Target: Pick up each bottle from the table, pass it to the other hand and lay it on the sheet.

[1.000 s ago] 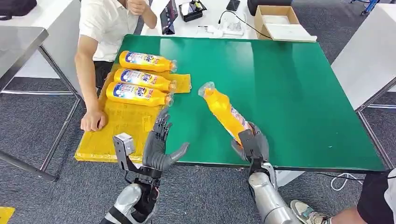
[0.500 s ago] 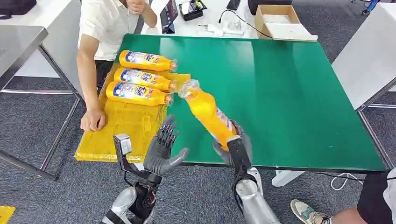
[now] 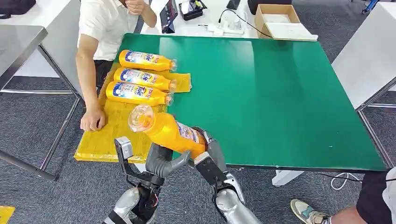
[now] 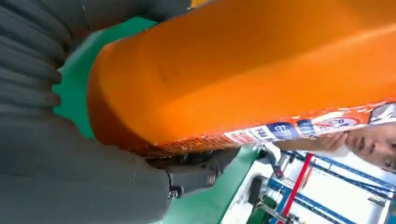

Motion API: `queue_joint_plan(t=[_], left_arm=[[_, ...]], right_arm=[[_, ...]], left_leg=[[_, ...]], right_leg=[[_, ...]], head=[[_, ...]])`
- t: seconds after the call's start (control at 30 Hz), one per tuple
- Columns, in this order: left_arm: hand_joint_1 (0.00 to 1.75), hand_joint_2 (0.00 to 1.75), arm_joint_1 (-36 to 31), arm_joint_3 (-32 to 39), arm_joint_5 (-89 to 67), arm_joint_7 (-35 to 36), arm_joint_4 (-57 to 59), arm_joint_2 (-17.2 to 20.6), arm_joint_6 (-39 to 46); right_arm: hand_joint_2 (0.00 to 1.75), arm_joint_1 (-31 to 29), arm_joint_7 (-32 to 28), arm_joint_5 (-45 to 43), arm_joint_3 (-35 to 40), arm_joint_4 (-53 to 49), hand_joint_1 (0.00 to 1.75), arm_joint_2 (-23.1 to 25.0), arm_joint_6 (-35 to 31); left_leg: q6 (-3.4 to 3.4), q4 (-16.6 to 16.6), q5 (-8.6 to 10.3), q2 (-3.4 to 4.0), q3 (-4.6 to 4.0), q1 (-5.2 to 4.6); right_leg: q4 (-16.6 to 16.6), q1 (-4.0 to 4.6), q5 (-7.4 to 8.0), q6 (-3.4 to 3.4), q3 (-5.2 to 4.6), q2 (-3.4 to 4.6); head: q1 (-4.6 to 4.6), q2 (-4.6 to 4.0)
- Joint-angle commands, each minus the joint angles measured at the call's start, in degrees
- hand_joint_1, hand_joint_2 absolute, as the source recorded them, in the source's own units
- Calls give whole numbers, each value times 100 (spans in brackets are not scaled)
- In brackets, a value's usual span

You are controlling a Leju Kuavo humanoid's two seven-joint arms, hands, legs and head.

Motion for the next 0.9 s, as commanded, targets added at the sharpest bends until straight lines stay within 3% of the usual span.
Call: queue_joint_plan(t=[0.03,0.4,0.43,0.47,0.5,0.53,0.9], left_arm=[[0,175,-271,-140,26,2,303,96,-42],[0,175,-216,15,-125,-264,-141,99,114],[24,175,-220,42,-65,-254,-116,83,66],[24,175,-219,50,-58,-252,-115,77,59],[150,175,-219,50,-58,-252,-115,77,59],[175,175,-215,50,-59,-256,-117,74,51],[175,175,-183,66,-91,-312,-165,58,22]], right_arm=[[175,-227,-16,85,655,30,175,-132,200],[175,-470,261,150,877,733,175,-83,374],[175,-479,260,169,936,726,175,-97,427],[175,-480,264,175,953,726,175,-102,447],[175,-480,264,175,953,726,175,-102,447],[175,-469,263,166,975,732,175,-100,474],[175,-438,302,163,1047,787,169,-115,587]], left_leg=[[-8,-3,-9,3,25,4],[-8,-5,-12,2,37,7],[-6,-3,-6,-2,19,6],[-5,-4,-4,-1,16,5],[-13,-3,-19,0,51,10],[-10,-3,-15,0,39,8],[-4,-4,-2,-5,12,4]], right_leg=[[-2,5,-8,-12,24,1],[-5,8,-12,-14,38,-3],[-3,6,-7,-10,20,-4],[-4,5,-5,-8,16,-4],[-2,11,-21,-20,51,-4],[-3,9,-16,-16,40,-3],[-5,5,-5,-8,12,-8]], head=[[0,0],[0,0],[2,0],[2,0],[0,0],[0,0],[0,0]])
